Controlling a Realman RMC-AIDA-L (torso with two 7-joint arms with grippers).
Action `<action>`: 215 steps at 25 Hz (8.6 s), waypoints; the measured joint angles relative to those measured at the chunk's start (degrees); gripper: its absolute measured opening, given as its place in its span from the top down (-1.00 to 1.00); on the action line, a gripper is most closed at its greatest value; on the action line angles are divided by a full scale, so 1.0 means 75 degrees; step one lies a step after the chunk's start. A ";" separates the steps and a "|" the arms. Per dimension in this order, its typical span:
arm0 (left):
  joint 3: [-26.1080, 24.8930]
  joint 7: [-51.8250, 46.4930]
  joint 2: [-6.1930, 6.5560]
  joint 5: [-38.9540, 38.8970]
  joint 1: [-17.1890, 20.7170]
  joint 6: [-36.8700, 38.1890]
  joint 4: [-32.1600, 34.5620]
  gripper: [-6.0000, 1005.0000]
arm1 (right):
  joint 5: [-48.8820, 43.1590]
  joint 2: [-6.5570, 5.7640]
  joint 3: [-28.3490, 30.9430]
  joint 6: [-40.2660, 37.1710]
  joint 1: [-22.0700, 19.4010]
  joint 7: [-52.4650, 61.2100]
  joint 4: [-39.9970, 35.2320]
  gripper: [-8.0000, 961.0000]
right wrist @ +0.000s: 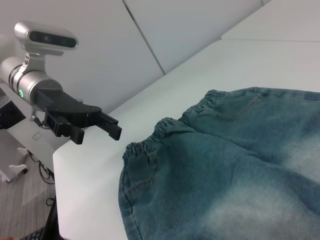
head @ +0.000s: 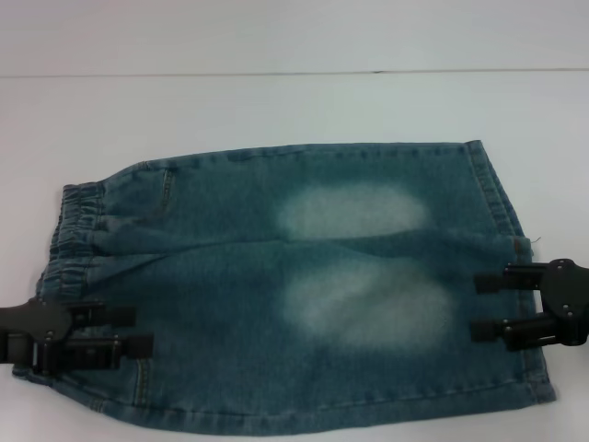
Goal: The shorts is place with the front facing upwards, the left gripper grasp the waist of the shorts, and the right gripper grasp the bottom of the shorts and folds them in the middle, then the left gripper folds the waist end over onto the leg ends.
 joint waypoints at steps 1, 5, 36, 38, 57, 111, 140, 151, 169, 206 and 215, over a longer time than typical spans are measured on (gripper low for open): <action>0.0012 -0.0020 0.0000 0.0000 -0.0003 0.0000 0.0000 -0.56 | 0.0000 0.0000 0.0000 -0.0001 0.0005 0.0000 0.0000 -0.97; 0.0057 -0.0055 0.0000 0.0002 -0.0012 0.0001 0.0000 -0.56 | 0.0000 0.0000 0.0000 -0.0024 0.0033 0.0007 -0.0003 -0.97; -0.0918 -0.1354 0.0251 0.3137 -0.0081 -0.1234 0.1283 -0.55 | 0.0000 0.0044 -0.0011 0.0063 0.0134 -0.0059 0.0035 -0.97; -0.0834 -0.1356 0.0203 0.3231 -0.0082 -0.1349 0.1281 -0.55 | 0.0000 0.0045 -0.0011 0.0063 0.0136 -0.0059 0.0033 -0.97; -0.0436 -0.1449 -0.0097 0.3794 -0.0389 -0.1658 0.1065 -0.34 | 0.0000 0.0071 -0.0011 0.0106 0.0136 -0.0059 0.0064 -0.97; -0.0364 -0.1744 -0.0019 0.3492 -0.1306 -0.1233 0.1100 0.91 | -0.4520 -0.0305 -0.0650 -0.0524 0.1375 0.1624 -0.0713 -0.88; -0.0313 -0.1767 -0.0069 0.3493 -0.1375 -0.1328 0.1090 0.88 | -0.4346 -0.0301 -0.0607 0.0276 0.1911 0.1615 0.0488 -0.74; -0.0314 -0.1767 -0.0077 0.3493 -0.1371 -0.1326 0.1090 0.87 | -0.4336 -0.0196 -0.0627 0.0387 0.1916 0.1547 0.0498 -0.31; -0.0351 -0.2298 -0.0003 0.3492 -0.1572 -0.0882 0.1210 0.85 | -0.4157 -0.0264 -0.0312 0.0436 0.1831 0.1463 0.0421 0.88; -0.0329 -0.4654 0.0233 0.3115 -0.1913 -0.4286 0.0456 0.81 | 0.0762 0.0214 0.1208 0.5507 0.1482 0.0064 0.1768 0.84; -0.0301 -0.4629 0.0215 0.3113 -0.1889 -0.4714 0.0226 0.80 | 0.0781 0.0371 0.1190 0.6187 0.1715 -0.0439 0.2006 0.83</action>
